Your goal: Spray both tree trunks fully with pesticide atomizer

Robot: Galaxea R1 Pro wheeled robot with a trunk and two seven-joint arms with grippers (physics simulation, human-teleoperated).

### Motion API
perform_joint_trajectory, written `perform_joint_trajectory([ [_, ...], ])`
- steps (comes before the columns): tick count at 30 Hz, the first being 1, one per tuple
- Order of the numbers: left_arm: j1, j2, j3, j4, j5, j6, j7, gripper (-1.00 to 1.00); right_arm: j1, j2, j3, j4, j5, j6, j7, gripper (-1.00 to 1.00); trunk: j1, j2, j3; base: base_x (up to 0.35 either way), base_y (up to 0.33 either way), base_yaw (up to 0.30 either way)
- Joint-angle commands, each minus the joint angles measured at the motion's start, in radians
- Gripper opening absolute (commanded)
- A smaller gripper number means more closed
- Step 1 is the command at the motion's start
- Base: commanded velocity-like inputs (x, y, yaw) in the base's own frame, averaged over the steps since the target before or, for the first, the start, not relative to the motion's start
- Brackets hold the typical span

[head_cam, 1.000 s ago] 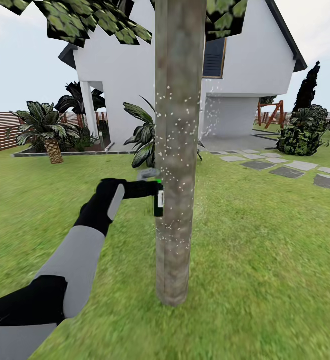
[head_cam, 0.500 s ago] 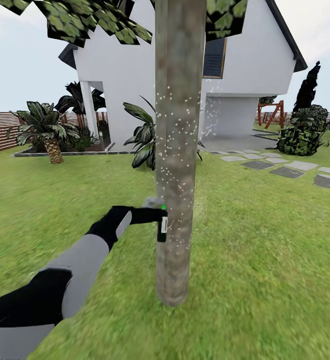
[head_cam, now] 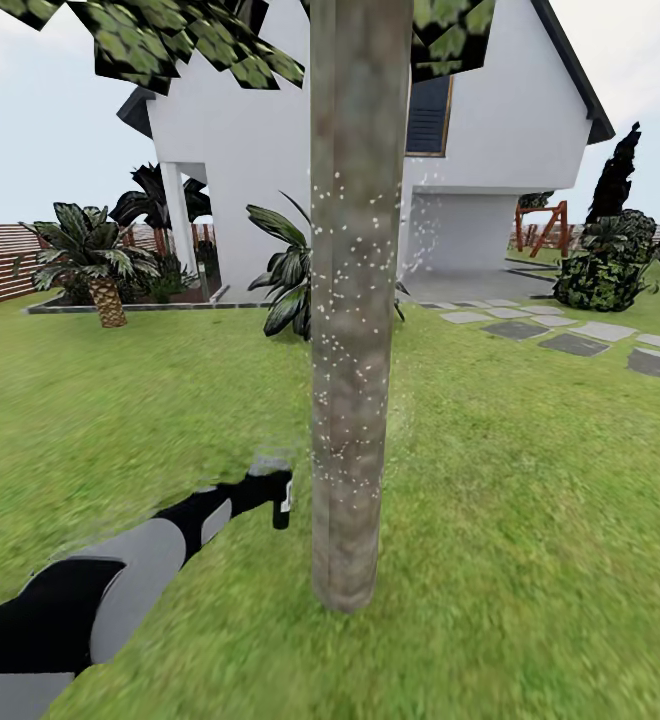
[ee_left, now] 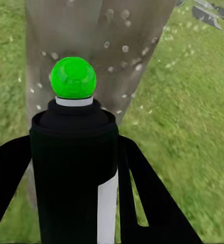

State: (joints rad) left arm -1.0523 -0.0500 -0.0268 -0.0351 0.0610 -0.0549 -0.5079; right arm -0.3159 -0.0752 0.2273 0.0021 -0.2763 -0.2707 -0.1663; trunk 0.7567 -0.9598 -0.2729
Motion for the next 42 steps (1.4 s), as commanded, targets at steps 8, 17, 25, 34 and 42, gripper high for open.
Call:
perform_joint_trajectory([
  [8, 0.161, 0.031, 0.008, 0.002, -0.037, -0.175, 0.000, -1.00, 0.000, 0.006, 0.001, 0.015, 0.000, -0.001, -0.001, 1.00, 0.000, 0.000, 0.000, 0.000, 0.188, -0.001],
  [17, 0.164, 0.029, 0.007, 0.000, -0.049, -0.172, 0.000, -1.00, 0.000, 0.009, 0.001, 0.012, 0.000, -0.001, -0.001, 1.00, 0.000, 0.000, 0.002, 0.059, 0.347, -0.219],
  [25, 0.164, 0.029, 0.007, 0.000, -0.049, -0.172, 0.000, -1.00, 0.000, 0.008, 0.001, 0.012, 0.000, -0.001, -0.001, 1.00, 0.000, 0.000, 0.005, 0.019, 0.350, -0.289],
  [34, 0.164, 0.030, 0.007, 0.000, -0.049, -0.172, 0.000, -1.00, 0.000, 0.008, 0.001, 0.012, 0.000, -0.001, -0.001, 1.00, 0.000, 0.000, 0.008, 0.000, 0.350, -0.290],
  [42, 0.164, 0.030, 0.007, 0.000, -0.050, -0.171, 0.000, -1.00, 0.000, 0.008, 0.001, 0.012, 0.000, -0.001, -0.001, 1.00, 0.000, 0.000, 0.009, 0.000, 0.350, -0.243],
])
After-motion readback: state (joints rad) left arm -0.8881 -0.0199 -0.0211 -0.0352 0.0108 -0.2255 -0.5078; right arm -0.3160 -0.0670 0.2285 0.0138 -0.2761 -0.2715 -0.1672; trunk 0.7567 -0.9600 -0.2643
